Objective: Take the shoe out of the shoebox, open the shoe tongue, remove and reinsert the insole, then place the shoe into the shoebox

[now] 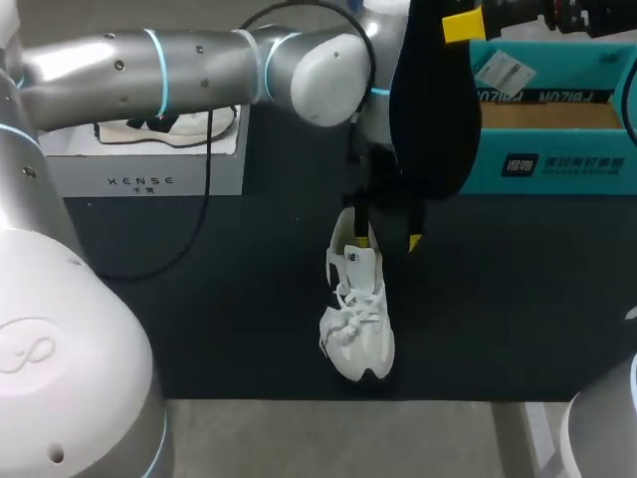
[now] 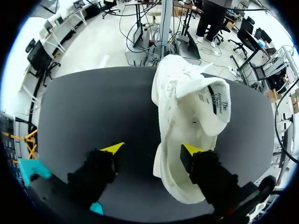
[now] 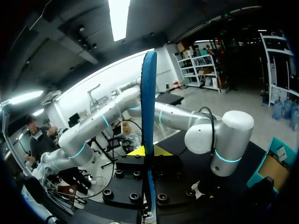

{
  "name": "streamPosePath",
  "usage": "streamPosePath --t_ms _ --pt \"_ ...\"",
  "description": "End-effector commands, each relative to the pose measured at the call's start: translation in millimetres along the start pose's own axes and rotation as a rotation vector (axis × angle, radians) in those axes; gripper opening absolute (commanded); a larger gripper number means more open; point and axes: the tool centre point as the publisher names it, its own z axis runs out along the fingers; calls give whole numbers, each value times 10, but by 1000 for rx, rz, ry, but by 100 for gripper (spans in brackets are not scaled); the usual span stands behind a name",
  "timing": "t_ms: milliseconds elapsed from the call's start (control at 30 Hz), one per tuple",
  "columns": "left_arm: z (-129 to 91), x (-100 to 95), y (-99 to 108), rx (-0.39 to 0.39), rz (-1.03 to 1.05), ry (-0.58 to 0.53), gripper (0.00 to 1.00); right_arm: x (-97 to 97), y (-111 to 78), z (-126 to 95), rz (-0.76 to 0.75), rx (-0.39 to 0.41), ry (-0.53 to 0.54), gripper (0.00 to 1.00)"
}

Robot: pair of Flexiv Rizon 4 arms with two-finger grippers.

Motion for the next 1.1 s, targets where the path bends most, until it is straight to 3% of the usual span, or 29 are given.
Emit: streamPosePath --t_ms 33,233,300,433,633,1100 --pt "-334 284 -21 27 -99 -419 100 -17 17 20 1 4 1 0" --pt "-631 460 82 80 -264 -868 100 -17 17 20 1 4 1 0" --pt "-699 528 87 36 -313 -1012 100 -17 17 20 1 4 1 0" --pt "-856 694 2 131 -408 -1276 100 -17 17 20 1 4 1 0" --pt "-930 827 -141 271 -473 -1362 100 -17 17 20 1 4 1 0" --pt "-1166 894 -309 348 -553 -1721 100 -17 17 20 1 4 1 0"
